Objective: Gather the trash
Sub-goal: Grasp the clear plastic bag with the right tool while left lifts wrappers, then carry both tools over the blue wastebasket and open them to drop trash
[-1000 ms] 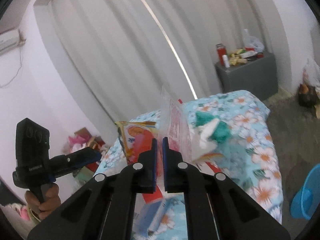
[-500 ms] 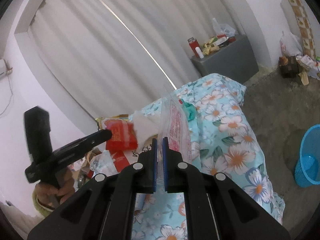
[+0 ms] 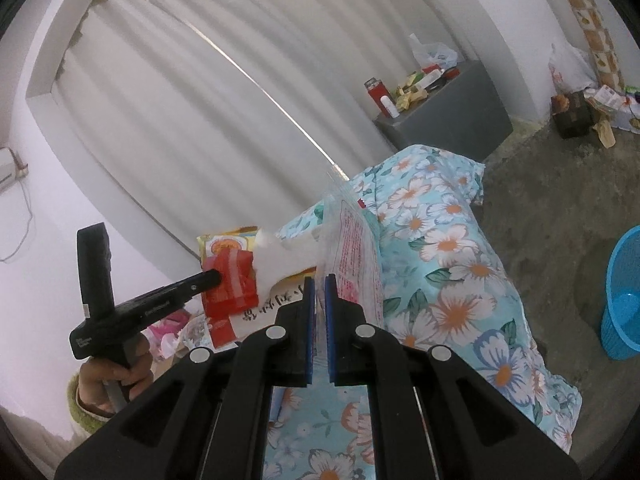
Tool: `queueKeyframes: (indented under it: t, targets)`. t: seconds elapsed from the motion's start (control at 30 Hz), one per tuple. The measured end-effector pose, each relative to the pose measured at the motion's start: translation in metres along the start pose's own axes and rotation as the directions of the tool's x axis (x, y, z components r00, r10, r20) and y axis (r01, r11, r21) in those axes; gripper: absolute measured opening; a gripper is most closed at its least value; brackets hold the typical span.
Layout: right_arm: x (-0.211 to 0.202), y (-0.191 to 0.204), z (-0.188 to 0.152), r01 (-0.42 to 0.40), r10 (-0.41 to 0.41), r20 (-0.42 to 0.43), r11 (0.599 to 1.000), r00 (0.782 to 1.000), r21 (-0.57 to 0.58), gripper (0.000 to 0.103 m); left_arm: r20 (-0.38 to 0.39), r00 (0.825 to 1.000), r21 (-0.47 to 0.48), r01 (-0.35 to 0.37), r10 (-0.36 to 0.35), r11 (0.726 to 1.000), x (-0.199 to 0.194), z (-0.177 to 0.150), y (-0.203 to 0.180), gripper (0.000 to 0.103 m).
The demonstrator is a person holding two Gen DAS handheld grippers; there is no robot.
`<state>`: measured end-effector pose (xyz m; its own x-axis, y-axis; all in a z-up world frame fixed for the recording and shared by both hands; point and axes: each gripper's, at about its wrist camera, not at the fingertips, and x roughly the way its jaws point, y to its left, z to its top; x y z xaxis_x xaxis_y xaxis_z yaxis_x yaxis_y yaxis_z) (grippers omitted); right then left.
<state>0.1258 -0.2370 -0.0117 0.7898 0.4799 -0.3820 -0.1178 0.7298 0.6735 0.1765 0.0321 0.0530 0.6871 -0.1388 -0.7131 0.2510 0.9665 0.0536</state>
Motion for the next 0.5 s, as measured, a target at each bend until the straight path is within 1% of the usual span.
queueKeyframes:
  t: [0.07,0.17,0.3,0.37,0.43,0.5]
  targets:
    - [-0.006,-0.002,0.0,0.001,-0.001,0.013,1.0,1.0,0.005,0.005,0.026,1.0,-0.009,0.005,-0.005,1.0,-0.011,0.0,0.001,0.0]
    - [-0.017,-0.005,0.0,0.001,-0.001,0.033,1.0,0.999,0.014,0.005,0.074,0.997,-0.011,0.014,-0.014,1.0,-0.033,0.001,0.002,0.0]
    - [-0.036,-0.009,-0.001,0.011,-0.013,0.074,1.0,0.997,0.025,0.005,0.123,0.986,-0.027,0.115,-0.111,0.993,-0.068,0.002,-0.003,0.0]
    - [-0.049,-0.012,-0.002,0.025,-0.029,0.101,0.999,0.994,0.038,0.005,0.149,0.973,-0.005,0.181,-0.179,0.983,-0.083,0.002,-0.017,0.0]
    - [-0.066,-0.02,-0.005,0.05,-0.058,0.139,0.997,0.989,0.061,0.005,0.16,0.953,0.028,0.255,-0.256,0.967,-0.089,0.005,-0.039,0.0]
    - [-0.081,-0.03,-0.006,0.069,-0.084,0.172,0.993,0.982,0.091,0.005,0.143,0.933,0.061,0.326,-0.331,0.944,-0.086,0.009,-0.066,0.0]
